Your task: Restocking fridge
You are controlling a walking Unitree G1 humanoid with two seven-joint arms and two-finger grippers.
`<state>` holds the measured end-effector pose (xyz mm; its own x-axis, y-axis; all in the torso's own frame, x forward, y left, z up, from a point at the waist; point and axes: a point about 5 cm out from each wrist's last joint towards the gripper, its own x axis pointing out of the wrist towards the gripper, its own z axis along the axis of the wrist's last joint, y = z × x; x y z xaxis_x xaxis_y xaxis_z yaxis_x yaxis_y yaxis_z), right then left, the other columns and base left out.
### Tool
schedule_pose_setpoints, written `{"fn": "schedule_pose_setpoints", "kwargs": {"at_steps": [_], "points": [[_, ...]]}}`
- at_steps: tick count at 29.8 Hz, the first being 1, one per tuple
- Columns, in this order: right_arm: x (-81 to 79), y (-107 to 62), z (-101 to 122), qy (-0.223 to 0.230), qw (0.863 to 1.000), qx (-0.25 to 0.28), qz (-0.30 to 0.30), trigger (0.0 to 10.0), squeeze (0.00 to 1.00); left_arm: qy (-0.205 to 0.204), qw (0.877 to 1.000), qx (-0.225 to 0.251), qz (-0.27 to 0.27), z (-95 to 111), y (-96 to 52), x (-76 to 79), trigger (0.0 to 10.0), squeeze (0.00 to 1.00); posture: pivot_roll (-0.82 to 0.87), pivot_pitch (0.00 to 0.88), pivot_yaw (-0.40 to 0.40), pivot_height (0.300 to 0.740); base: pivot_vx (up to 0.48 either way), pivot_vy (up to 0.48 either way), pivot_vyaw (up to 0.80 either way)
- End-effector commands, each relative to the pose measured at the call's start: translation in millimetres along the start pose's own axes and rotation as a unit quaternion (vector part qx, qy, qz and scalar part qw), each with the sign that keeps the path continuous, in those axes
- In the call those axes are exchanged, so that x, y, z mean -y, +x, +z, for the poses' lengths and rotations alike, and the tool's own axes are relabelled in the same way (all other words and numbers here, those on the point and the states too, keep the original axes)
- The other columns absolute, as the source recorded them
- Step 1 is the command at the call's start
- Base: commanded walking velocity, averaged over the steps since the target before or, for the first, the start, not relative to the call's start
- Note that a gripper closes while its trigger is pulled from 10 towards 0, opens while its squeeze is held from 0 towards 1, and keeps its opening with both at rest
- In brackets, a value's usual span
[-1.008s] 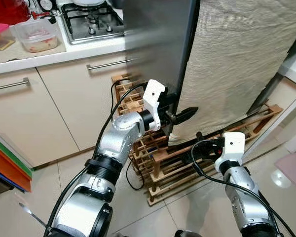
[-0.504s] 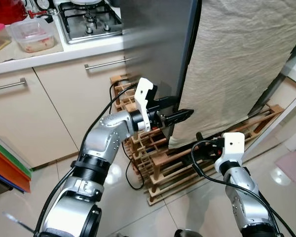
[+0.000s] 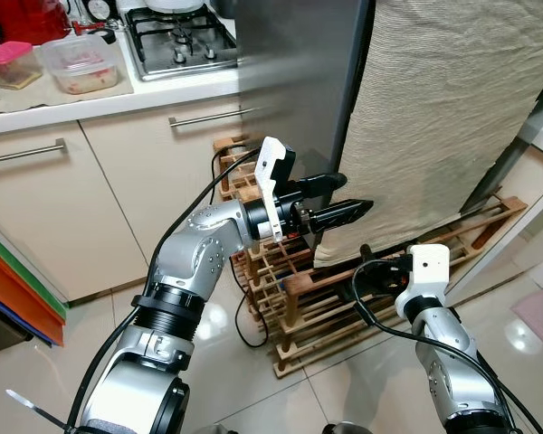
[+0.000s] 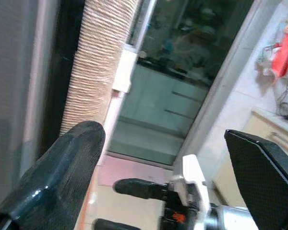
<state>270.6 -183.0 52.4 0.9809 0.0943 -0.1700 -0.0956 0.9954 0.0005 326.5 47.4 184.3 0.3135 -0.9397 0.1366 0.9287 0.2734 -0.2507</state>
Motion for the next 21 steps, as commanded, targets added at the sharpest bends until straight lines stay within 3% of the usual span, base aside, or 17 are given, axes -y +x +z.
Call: {"fn": "schedule_pose_setpoints", "kwargs": {"at_steps": [1, 6, 21], "points": [[2.3, -3.0, -1.5, 0.002, 1.000, 0.000, 0.000, 10.0, 0.00, 0.024, 0.999, -0.001, 0.024, 6.4, 1.6, -5.3, 10.0, 0.00, -0.09, 0.004, 0.025, 0.740, 0.000, 0.000, 0.00], [5.2, -6.4, -6.0, 0.000, 1.000, -0.009, -0.002, 10.0, 0.00, 0.056, 0.996, -0.018, 0.072, 3.9, -1.6, -15.1, 10.0, 0.00, -0.09, 0.009, 0.025, 0.740, 0.000, 0.000, 0.00], [2.1, -17.0, -11.9, 0.019, 0.999, -0.010, 0.048, 10.0, 0.00, 0.061, 0.992, -0.034, 0.101, -6.4, 2.5, -26.4, 10.0, 0.00, -0.10, 0.017, 0.028, 0.740, 0.000, 0.000, 0.00]]}}
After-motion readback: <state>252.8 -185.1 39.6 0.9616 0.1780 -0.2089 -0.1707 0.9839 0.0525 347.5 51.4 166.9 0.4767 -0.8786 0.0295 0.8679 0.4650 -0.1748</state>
